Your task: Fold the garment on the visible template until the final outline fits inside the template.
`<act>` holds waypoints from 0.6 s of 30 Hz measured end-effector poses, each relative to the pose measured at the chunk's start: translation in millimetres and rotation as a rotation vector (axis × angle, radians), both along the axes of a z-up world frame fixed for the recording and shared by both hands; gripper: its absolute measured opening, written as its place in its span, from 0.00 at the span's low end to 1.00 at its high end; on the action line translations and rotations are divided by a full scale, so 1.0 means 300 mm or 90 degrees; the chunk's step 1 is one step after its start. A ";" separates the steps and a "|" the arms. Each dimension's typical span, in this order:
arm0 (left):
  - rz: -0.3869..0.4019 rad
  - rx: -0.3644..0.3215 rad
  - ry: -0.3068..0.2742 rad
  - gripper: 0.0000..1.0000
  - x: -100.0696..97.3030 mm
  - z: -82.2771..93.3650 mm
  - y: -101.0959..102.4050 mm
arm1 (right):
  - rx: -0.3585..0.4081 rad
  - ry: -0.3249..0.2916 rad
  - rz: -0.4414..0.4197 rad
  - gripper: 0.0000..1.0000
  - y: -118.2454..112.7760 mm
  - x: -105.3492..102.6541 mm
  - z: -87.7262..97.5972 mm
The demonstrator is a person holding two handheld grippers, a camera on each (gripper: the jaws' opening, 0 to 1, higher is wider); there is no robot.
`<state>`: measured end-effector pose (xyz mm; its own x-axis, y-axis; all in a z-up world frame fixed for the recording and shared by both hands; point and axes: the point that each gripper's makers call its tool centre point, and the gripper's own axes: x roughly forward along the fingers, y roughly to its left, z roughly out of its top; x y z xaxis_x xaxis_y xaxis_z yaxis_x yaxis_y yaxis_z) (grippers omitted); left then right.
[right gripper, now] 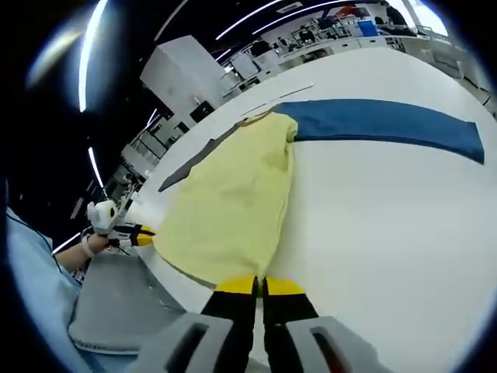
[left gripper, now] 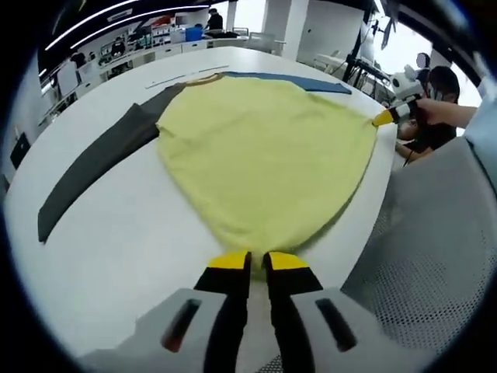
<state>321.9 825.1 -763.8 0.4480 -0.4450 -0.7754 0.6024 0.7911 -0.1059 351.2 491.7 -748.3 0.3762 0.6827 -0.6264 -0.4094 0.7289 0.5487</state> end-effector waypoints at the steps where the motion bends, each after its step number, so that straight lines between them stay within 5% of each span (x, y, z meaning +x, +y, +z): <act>1: -0.001 0.001 -0.005 0.14 0.000 0.002 0.006 | -0.001 -0.002 0.000 0.00 0.000 0.000 -0.001; 14: -0.008 0.005 0.004 0.29 -0.039 -0.005 0.040 | -0.025 -0.026 0.015 0.00 -0.004 -0.001 -0.008; 18: -0.005 -0.004 0.002 0.31 -0.040 -0.003 0.030 | -0.049 -0.079 0.030 0.04 -0.014 0.010 0.000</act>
